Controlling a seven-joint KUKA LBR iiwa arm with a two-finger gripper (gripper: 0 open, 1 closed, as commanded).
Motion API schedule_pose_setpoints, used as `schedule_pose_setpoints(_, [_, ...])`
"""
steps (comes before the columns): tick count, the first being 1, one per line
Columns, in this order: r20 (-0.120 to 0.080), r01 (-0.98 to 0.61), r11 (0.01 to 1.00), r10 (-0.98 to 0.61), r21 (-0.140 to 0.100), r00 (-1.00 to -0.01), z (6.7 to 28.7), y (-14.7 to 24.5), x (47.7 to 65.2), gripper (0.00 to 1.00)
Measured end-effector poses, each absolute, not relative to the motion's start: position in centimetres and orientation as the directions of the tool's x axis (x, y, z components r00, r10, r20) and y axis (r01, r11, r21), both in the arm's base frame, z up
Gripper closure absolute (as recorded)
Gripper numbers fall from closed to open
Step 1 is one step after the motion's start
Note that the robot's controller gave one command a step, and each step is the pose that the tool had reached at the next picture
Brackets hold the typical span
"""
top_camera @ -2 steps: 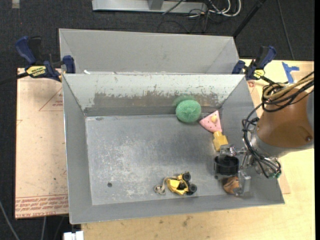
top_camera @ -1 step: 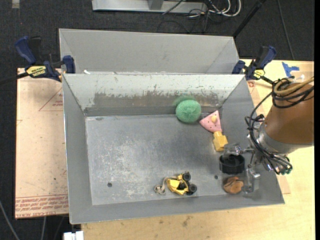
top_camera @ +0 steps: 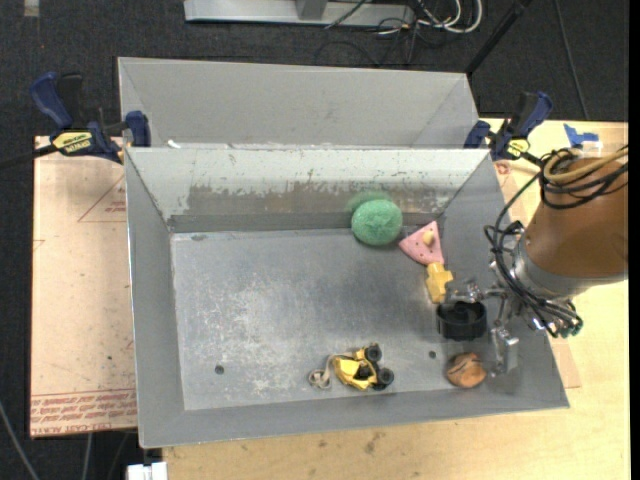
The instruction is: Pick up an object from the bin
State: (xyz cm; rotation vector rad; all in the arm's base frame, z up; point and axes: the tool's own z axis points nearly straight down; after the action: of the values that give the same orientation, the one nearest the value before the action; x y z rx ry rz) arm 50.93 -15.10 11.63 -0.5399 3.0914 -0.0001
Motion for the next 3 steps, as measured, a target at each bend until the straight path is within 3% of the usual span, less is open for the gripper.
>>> schedule_pose_setpoints(1, [-0.013, -0.187, 0.982, -0.187, -0.003, -0.982, 7.4, -15.2, 48.7, 0.0])
schedule_pose_setpoints(2, [-0.001, -0.498, 0.867, -0.498, 0.014, -0.867, 7.2, -14.7, 50.5, 1.0])
schedule_pose_setpoints(3, [-0.002, -0.498, 0.867, -0.498, 0.014, -0.867, 7.2, -14.7, 50.5, 1.0])
